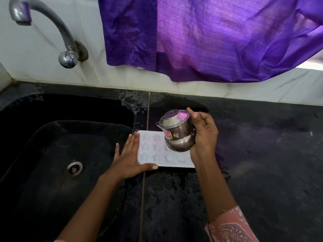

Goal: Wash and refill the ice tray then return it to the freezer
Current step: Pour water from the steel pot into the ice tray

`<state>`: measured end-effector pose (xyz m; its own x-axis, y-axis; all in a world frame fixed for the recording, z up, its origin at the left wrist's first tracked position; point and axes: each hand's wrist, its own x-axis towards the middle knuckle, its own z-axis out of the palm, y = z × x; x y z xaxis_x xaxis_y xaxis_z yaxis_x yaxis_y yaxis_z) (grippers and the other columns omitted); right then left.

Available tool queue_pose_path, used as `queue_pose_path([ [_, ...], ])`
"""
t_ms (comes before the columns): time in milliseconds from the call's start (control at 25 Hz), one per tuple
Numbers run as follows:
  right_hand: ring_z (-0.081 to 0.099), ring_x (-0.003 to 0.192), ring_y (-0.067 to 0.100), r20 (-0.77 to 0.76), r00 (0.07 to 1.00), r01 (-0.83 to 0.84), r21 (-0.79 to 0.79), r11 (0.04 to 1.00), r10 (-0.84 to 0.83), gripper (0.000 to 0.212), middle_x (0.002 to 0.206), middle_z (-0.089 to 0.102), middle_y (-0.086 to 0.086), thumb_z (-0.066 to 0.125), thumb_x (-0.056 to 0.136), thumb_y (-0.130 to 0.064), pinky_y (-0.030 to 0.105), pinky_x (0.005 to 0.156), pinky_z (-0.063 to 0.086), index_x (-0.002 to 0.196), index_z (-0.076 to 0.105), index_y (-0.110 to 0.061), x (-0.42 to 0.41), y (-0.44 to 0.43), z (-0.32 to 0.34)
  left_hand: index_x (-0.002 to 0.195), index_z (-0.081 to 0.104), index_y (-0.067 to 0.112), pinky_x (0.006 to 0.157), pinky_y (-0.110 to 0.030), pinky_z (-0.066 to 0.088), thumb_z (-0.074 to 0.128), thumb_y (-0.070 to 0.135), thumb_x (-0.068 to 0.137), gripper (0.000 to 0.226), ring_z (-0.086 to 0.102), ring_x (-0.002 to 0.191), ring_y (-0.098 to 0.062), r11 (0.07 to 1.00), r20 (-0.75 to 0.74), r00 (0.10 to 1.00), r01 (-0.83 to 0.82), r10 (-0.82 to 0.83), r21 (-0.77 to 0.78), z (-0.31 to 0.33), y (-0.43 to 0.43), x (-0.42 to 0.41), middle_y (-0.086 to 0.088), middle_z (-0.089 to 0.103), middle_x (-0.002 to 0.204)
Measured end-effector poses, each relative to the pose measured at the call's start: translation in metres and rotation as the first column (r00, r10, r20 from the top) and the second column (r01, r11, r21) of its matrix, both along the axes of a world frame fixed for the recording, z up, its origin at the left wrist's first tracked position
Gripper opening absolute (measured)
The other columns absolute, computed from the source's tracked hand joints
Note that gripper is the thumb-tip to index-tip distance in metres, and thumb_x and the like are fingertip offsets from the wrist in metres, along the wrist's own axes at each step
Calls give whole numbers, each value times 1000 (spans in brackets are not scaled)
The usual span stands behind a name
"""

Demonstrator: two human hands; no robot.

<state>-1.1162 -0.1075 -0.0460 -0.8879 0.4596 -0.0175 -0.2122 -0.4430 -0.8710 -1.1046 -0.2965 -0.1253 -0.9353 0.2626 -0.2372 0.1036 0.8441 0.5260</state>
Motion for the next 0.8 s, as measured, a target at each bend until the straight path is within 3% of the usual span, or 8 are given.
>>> queue_pose_path([
  [160, 68, 86, 11, 18, 999, -31, 40, 999, 30, 11, 75, 72, -8, 66, 79, -3, 30, 87, 52, 78, 60, -12, -2, -6, -1, 144, -24, 23, 110, -41, -20, 27, 101, 28, 149, -30, 130, 5, 1000, 0, 1000, -3, 3, -2, -1, -1, 0, 13, -27, 152],
  [520, 67, 76, 5, 7, 999, -43, 116, 992, 42, 16, 70, 71, -10, 67, 79, -2, 23, 74, 53, 74, 60, -15, -4, -14, 6, 145, -23, 20, 110, -39, -21, 18, 103, 24, 151, -32, 131, 2, 1000, -18, 1000, 9, -9, 5, -2, -1, -1, 10, -27, 153],
  [800, 68, 77, 1, -14, 998, -58, 134, 989, 61, 18, 69, 72, -13, 64, 81, 2, 18, 75, 53, 74, 59, -13, -4, -15, 11, 146, -19, 14, 109, -26, -18, 37, 89, 40, 142, -36, 130, -5, 999, -18, 999, 30, -30, 43, 0, 0, -1, 3, -26, 154],
])
